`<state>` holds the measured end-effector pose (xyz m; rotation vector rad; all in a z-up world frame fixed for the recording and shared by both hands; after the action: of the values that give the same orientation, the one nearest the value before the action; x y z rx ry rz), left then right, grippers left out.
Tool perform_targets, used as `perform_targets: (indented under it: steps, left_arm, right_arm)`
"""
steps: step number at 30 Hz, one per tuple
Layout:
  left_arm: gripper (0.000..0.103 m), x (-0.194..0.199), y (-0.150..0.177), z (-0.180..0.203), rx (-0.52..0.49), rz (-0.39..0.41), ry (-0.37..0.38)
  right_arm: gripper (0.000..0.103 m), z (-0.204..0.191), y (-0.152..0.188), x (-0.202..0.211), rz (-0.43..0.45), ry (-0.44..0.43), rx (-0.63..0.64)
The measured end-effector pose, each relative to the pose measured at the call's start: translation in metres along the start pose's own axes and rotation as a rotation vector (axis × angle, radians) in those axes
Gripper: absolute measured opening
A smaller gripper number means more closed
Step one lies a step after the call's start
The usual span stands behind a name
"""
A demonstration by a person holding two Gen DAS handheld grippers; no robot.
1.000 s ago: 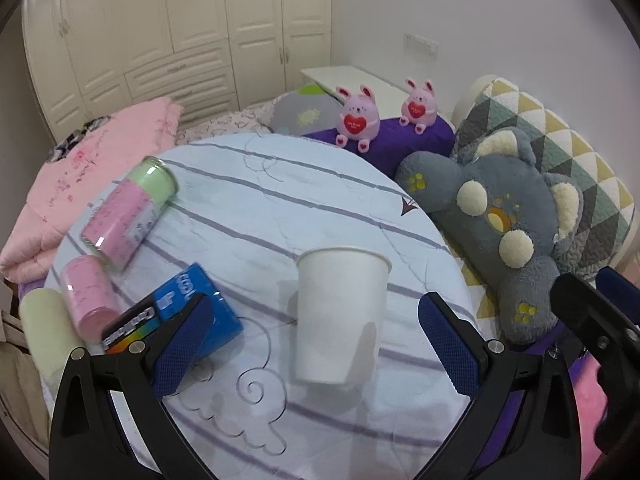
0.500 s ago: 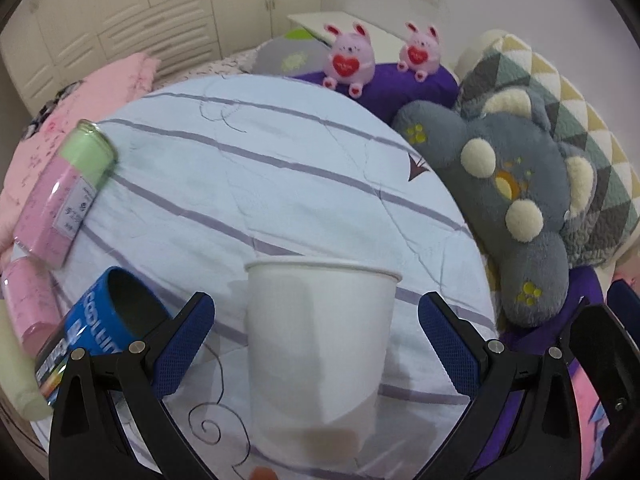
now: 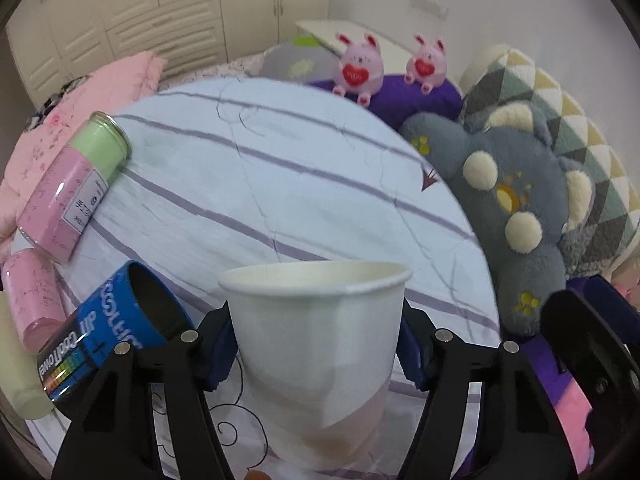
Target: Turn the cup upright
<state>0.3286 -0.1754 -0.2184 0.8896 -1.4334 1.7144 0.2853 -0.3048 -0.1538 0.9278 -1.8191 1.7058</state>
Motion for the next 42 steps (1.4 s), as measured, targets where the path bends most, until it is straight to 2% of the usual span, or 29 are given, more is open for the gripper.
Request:
perform_targets:
  steps: [7,15,22,30,42]
  left_arm:
    - [0.067,0.021,-0.009,-0.012,0.029,0.133,-0.043]
    - [0.067,0.024,0.000,-0.026,0.080,0.170,-0.056]
    - [0.068,0.026,0.005,-0.027,0.076,0.171,-0.053]
    - [0.091,0.029,0.009,-0.025,0.070,0.164,-0.058]
    - [0.098,0.047,0.015,-0.025,0.084,0.177,-0.015]
  right_arm:
    - [0.084,-0.009,-0.004,0.006,0.013,-0.014,0.019]
    - [0.084,-0.024,0.000,0.003,-0.013,-0.030,0.100]
    - [0.084,-0.033,0.001,0.003,-0.018,-0.043,0.160]
    - [0.084,-0.036,0.001,0.004,-0.011,-0.049,0.183]
    - [0.084,-0.046,-0.002,0.018,0.007,-0.032,0.217]
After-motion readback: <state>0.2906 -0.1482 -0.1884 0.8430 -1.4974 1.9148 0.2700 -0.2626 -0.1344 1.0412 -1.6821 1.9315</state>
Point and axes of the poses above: each gripper's, at about its wrist camera, not at the fingertips, and x roughly against the way its jaws point, z to its right, y to its underside, the point moved 9 cm from there along -x, roughly the way its jaws point, and after that the axes turned 7 degrees about x, right-handed, at the moved point
